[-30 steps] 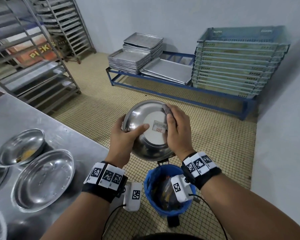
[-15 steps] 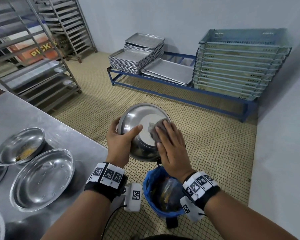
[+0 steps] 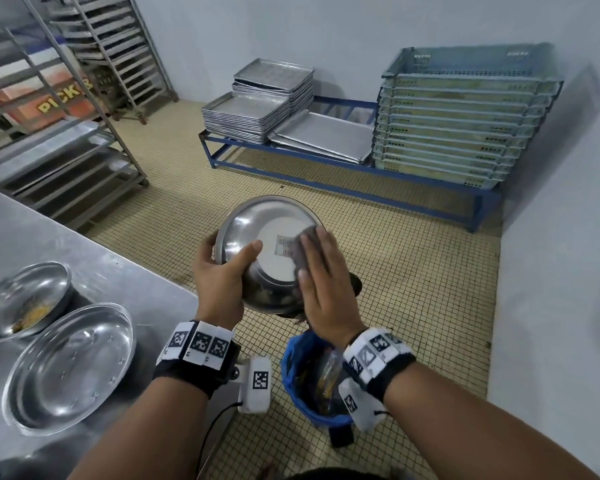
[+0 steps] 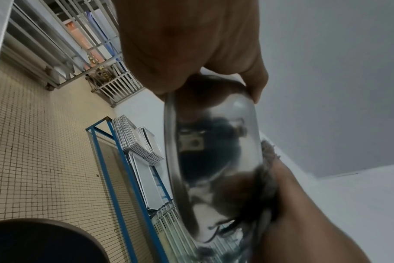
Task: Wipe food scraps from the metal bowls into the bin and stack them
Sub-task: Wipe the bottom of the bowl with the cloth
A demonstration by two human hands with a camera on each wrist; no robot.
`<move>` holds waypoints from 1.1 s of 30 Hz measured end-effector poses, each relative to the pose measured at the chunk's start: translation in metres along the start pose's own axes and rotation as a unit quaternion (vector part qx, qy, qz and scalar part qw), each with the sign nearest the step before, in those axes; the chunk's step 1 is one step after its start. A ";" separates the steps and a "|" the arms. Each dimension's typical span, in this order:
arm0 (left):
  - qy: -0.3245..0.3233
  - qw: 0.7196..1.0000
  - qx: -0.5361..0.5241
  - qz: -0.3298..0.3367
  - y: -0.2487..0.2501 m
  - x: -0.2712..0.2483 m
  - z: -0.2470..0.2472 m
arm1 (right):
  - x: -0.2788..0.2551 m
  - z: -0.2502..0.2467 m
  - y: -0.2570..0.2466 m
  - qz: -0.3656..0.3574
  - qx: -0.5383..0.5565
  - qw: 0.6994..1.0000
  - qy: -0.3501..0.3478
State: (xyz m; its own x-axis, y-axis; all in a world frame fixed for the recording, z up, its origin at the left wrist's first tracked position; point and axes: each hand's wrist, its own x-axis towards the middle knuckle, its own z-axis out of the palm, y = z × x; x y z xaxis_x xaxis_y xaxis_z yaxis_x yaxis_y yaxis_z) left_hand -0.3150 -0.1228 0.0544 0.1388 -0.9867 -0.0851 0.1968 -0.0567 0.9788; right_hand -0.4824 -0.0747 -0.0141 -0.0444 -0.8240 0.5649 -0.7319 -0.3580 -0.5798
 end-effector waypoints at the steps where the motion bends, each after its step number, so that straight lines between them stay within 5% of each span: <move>1: -0.004 1.000 0.008 0.003 -0.001 -0.002 0.000 | 0.013 -0.005 0.002 0.047 0.039 0.998 0.015; 4: -0.019 0.999 0.029 0.010 -0.003 -0.004 -0.002 | 0.044 -0.020 0.002 0.104 0.131 0.985 0.044; 8: -0.054 0.996 0.065 0.035 -0.001 -0.006 0.000 | 0.055 -0.026 -0.007 -0.070 0.027 0.997 0.014; 13: -0.064 0.991 0.098 0.059 0.006 -0.007 -0.002 | 0.061 -0.033 0.002 0.042 0.094 0.994 0.049; 17: -0.084 0.980 0.153 0.097 0.006 -0.008 -0.001 | 0.059 -0.032 0.002 -0.059 0.026 0.998 -0.014; 20: -0.106 0.961 0.218 0.135 0.007 -0.011 -0.001 | 0.063 -0.036 0.005 -0.002 0.046 0.999 0.001; 24: -0.121 0.955 0.224 0.151 0.008 -0.008 -0.002 | 0.060 -0.036 0.004 -0.107 0.013 0.993 -0.039; 27: -0.121 0.955 0.224 0.150 0.008 -0.008 -0.004 | 0.064 -0.038 0.008 -0.046 0.025 0.998 -0.033; 31: -0.125 0.960 0.205 0.142 0.007 -0.008 -0.006 | 0.063 -0.038 0.005 -0.150 -0.018 0.986 -0.074; 33: -0.103 0.970 0.179 0.125 0.007 -0.010 -0.006 | 0.063 -0.040 0.014 -0.069 0.011 0.996 -0.063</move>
State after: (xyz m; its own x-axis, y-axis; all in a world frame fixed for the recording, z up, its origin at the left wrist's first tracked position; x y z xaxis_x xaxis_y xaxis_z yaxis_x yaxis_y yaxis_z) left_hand -0.3089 -0.1125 0.0613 -0.0646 -0.9838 0.1672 -0.1733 0.1761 0.9690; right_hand -0.5231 -0.1136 0.0368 0.1413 -0.8143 0.5630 -0.7100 -0.4796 -0.5156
